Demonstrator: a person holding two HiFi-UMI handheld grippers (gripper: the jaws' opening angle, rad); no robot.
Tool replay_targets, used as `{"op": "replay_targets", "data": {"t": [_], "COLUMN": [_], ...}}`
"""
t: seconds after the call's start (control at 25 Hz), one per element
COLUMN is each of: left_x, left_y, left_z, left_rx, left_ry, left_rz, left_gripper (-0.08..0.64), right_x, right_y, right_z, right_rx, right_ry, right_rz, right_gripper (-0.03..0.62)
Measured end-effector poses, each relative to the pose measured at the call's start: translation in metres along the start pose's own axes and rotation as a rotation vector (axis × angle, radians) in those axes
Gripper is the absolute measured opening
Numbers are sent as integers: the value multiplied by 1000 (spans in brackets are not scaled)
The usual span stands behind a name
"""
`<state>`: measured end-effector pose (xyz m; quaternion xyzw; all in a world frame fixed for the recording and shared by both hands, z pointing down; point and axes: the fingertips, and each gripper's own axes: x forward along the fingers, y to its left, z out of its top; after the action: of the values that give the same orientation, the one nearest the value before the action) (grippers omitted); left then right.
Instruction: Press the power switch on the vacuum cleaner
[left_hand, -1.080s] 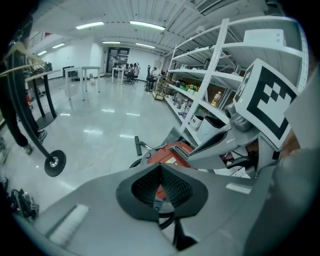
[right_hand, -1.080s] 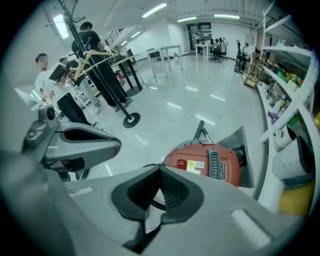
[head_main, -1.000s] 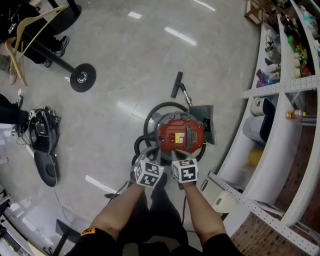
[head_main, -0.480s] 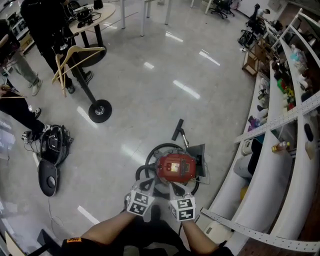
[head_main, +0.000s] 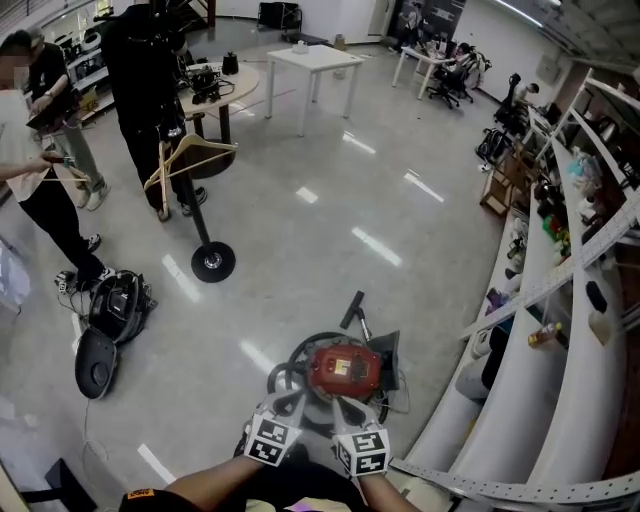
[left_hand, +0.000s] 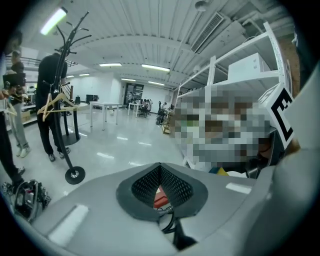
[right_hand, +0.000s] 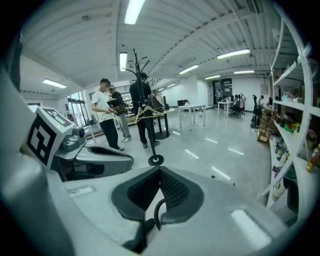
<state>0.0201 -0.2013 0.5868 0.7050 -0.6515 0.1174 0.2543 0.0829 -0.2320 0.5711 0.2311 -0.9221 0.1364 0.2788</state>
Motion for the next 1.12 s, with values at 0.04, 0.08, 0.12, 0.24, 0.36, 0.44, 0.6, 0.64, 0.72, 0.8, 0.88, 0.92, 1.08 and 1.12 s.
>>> {"op": "replay_targets", "data": {"t": [0.04,0.08,0.12,0.24,0.36,0.44,0.6,0.64,0.72,0.8,0.88,0.92,1.08,1.12], "left_x": [-5,-10,-16,-33,-50,-62,-85,-89,-99,-111,-120,-124,-141,-147], "left_y": [-3,-5,-7,-13,-19,-20,-22,-25,-27,-27,-26,-25,-22,-21], "left_z": [5,11,16,27,30,29,24,26,30,32,34,35,31,29], "left_rx": [-4,-11,-20,-46,-66,-69,-82,-86,-93,-94,-96,-97,-96,-97], "left_ry": [-18,-37,-56,-101,-133,-146,-157,-164,-180,-193,-207,-212,-216,-218], "left_rz": [7,16,25,56,90,115,156,163,180,204,217,217,229,236], "left_gripper": [17,17,17,17,17,17,17,17,17,17,17,17,17,17], "right_x": [-5,-11,-15,-29,-44,-52,-67,-72,-79,-83,-87,-87,-84,-83], "right_y": [3,4,6,12,20,27,39,40,43,50,57,61,82,89], "right_z": [4,10,15,30,39,44,50,51,54,57,61,60,55,54], "right_rx": [-10,-20,-28,-52,-80,-98,-120,-125,-130,-127,-128,-130,-145,-153], "right_ry": [-18,-36,-55,-99,-136,-157,-180,-184,-196,-213,-226,-226,-209,-206], "right_rz": [8,14,21,50,84,106,130,132,141,159,168,173,210,223], "right_gripper": [-8,-8,-8,-8,-8,-8,-8,-8,-8,-8,-8,-8,-8,-8]}}
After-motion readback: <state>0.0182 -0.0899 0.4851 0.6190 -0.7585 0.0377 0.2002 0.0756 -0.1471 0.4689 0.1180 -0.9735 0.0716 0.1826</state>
